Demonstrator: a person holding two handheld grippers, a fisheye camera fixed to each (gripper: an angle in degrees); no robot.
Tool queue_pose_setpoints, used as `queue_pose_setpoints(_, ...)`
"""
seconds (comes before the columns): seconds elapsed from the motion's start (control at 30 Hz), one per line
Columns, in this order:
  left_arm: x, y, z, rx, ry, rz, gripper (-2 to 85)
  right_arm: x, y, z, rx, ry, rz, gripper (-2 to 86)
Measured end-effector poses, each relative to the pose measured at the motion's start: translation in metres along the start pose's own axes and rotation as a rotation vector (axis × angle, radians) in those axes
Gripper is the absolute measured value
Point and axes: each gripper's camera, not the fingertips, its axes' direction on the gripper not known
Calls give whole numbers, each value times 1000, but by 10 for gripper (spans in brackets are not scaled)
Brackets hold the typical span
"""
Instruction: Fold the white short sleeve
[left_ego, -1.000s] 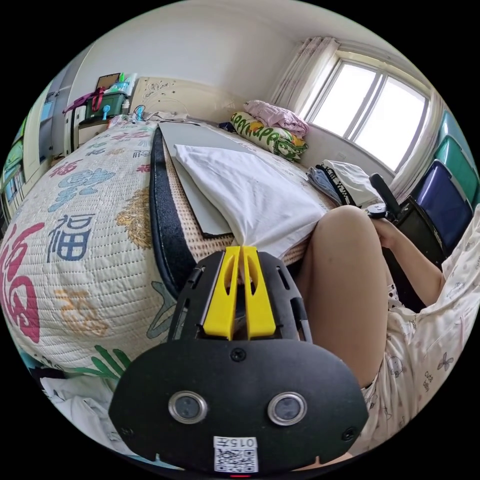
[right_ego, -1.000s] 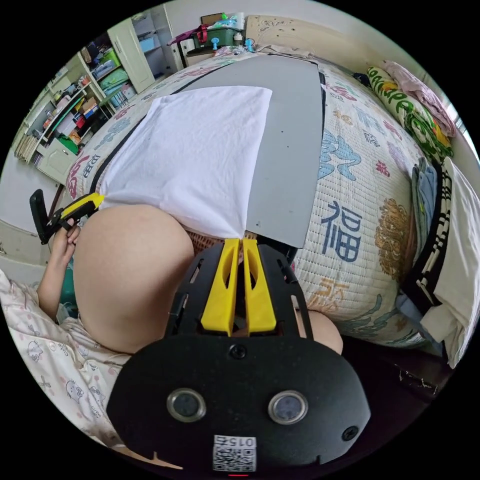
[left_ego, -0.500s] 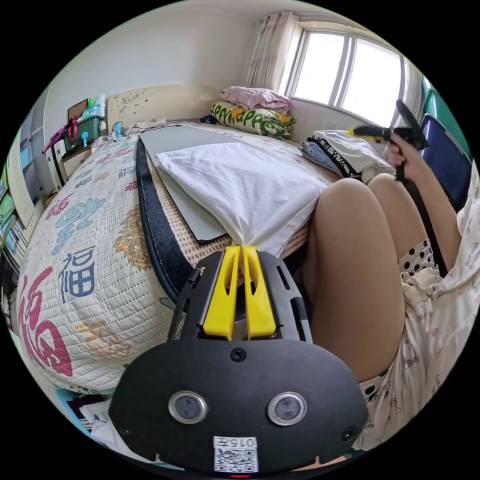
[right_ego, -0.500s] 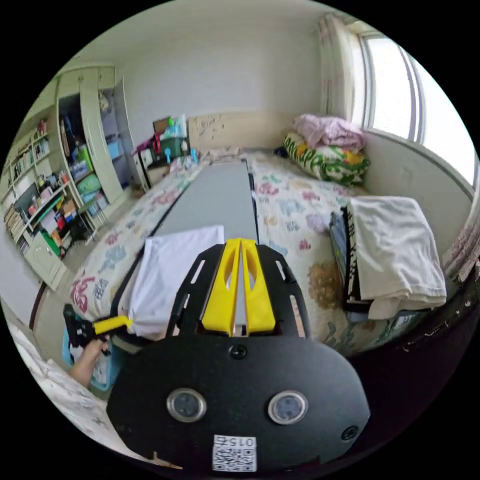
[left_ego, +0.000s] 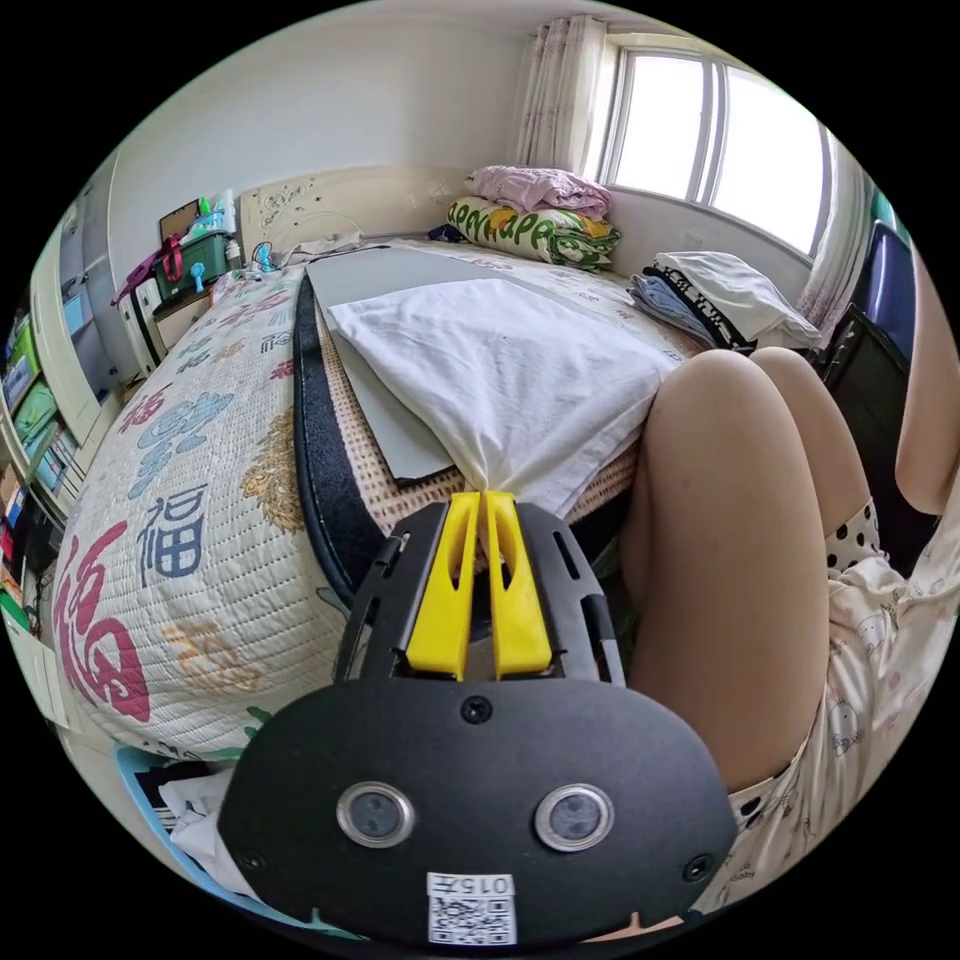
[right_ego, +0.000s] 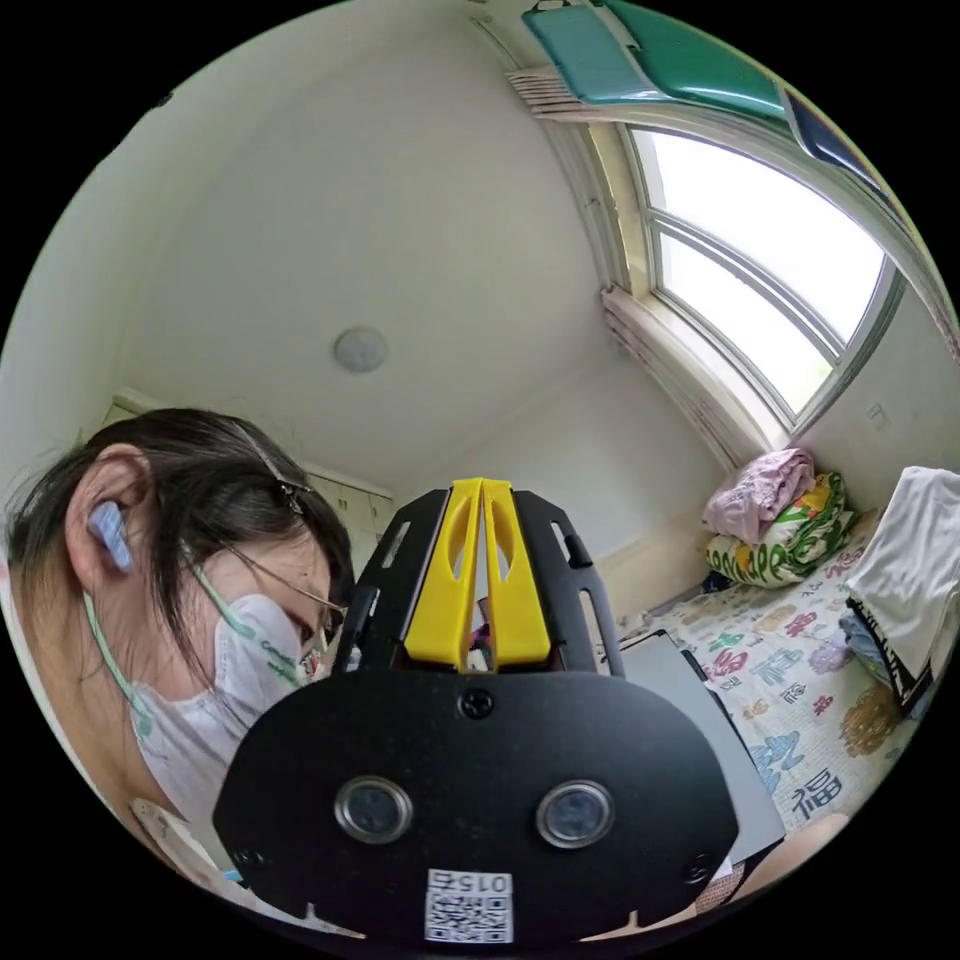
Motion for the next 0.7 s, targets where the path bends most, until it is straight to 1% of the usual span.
queue_pose_setpoints(0.07,1,-1,-3,0,-6,-23,-4,-11,-16,-21,-27,-97,30,-5)
queue_pose_setpoints(0.17,5,-4,-7,-3,-22,-56,-4,-16,-33,-50,-32,-181,74,-5)
queue_pose_setpoints(0.33,10,-4,-9,-3,-48,-87,-3,-12,-53,-96,-25,-252,134,-5)
queue_pose_setpoints(0.43,15,-7,-8,-23,-77,-81,-3,-12,-57,-115,-41,-272,123,-5)
queue_pose_setpoints(0.57,21,-10,-4,-50,-113,-55,-2,-11,-47,-122,-121,-347,101,-5)
queue_pose_setpoints(0.7,22,-5,1,-57,-136,-55,-2,-6,-13,-121,-199,-361,41,-5)
